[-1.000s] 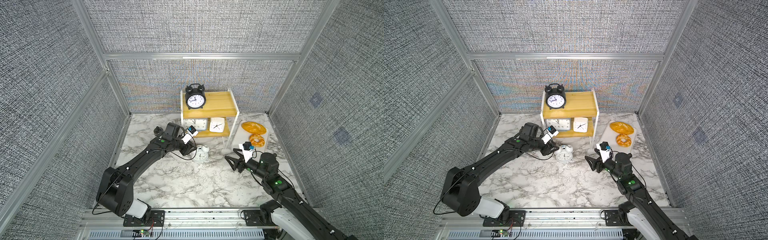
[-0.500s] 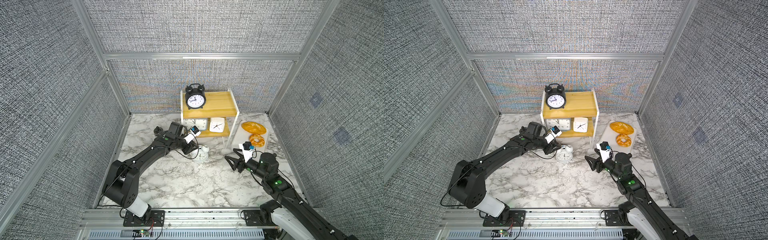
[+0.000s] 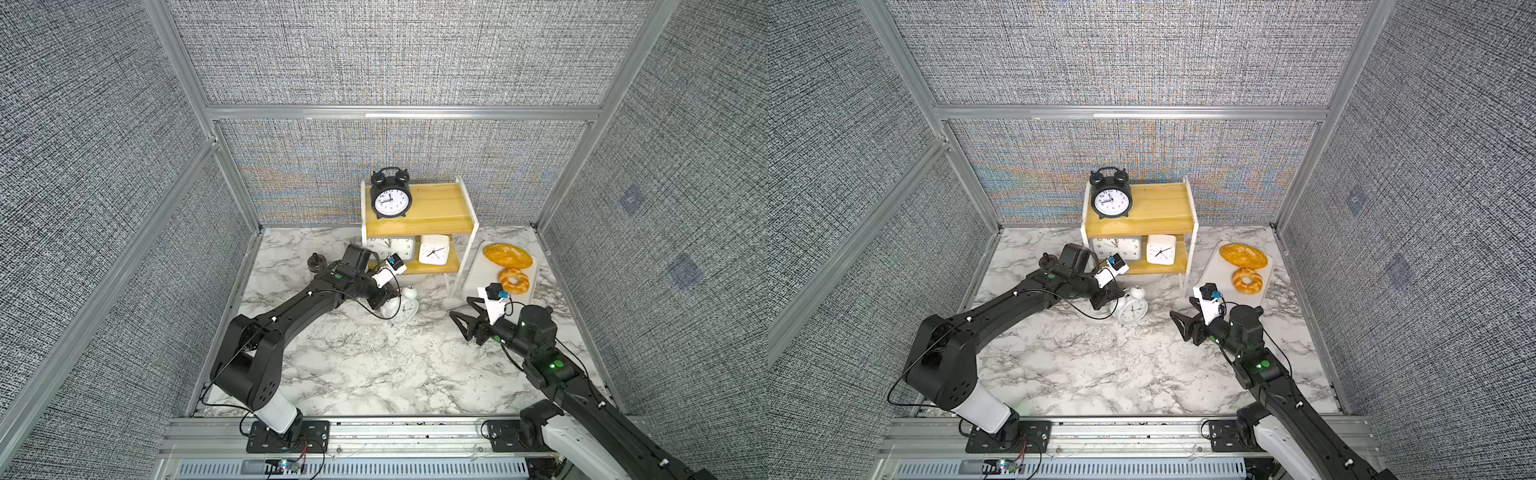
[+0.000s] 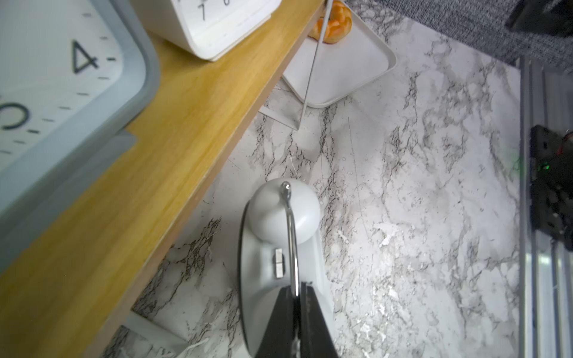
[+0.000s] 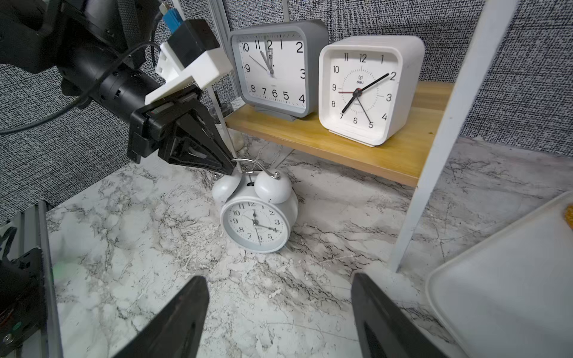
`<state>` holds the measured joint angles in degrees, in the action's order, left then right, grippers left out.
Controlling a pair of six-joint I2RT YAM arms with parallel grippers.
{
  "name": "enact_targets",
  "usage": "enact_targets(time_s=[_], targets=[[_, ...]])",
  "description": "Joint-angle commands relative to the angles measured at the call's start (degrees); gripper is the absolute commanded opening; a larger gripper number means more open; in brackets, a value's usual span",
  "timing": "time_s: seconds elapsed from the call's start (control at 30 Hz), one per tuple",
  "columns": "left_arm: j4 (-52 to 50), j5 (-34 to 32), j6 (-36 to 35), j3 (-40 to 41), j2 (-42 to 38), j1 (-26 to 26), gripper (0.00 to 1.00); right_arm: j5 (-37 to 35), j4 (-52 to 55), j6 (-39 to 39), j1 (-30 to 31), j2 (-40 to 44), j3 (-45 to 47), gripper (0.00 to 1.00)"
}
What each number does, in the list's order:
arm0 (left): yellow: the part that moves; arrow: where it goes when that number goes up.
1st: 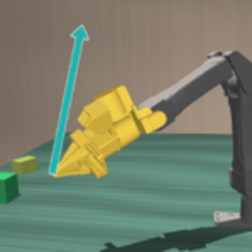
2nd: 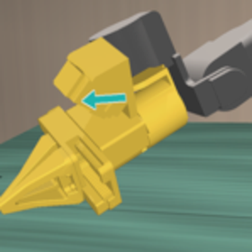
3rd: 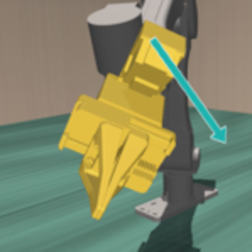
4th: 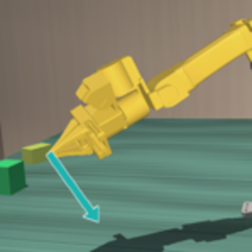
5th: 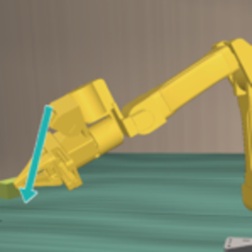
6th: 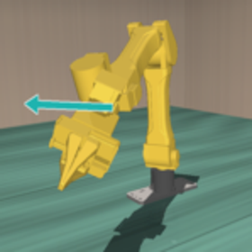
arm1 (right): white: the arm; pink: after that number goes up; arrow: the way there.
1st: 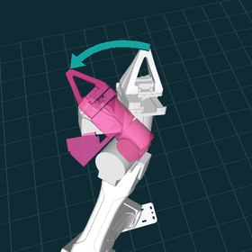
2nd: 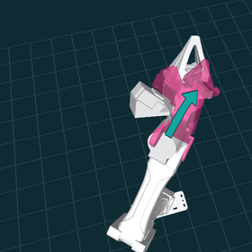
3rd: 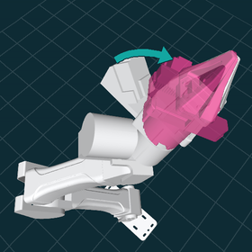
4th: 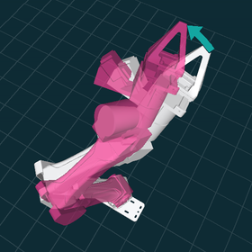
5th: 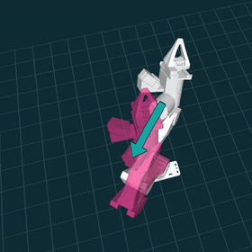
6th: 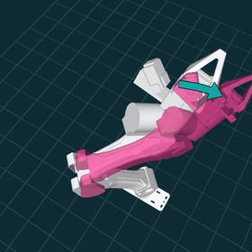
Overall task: Place the alarm clocks on the shelf by style
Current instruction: Pick up the alarm from the center of the board.
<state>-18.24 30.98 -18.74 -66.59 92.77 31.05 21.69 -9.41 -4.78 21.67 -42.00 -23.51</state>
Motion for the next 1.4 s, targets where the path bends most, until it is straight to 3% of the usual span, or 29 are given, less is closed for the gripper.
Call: enact_targets(time_s=[0.0,0.17,0.5,0.77,1.03,1.37], targets=[[-2.4,1.5,-0.6,-0.8,-0.6,0.0,0.0,0.1,-0.2,-0.3,0.0,-0.1,-0.2,0.77],[-6.1,3.6,-1.6,-0.9,-5.1,0.2,0.0,2.5,-1.1,-0.1,0.1,-0.7,-0.5,0.77],[-15.8,12.5,-5.6,-2.8,-11.6,0.2,0.0,14.5,-1.1,6.1,3.3,-5.0,-3.1,0.77],[-23.9,19.9,-24.2,-2.8,-13.3,1.0,0.0,20.4,1.1,10.9,7.7,-8.7,-6.4,0.77],[-28.7,22.7,-33.8,-4.8,-12.8,1.7,0.0,21.9,3.1,12.4,9.7,-12.5,-8.9,0.78],[-30.8,23.0,-35.4,-6.4,-11.6,2.7,0.0,22.1,4.2,13.4,12.1,-16.2,-11.4,0.77]])
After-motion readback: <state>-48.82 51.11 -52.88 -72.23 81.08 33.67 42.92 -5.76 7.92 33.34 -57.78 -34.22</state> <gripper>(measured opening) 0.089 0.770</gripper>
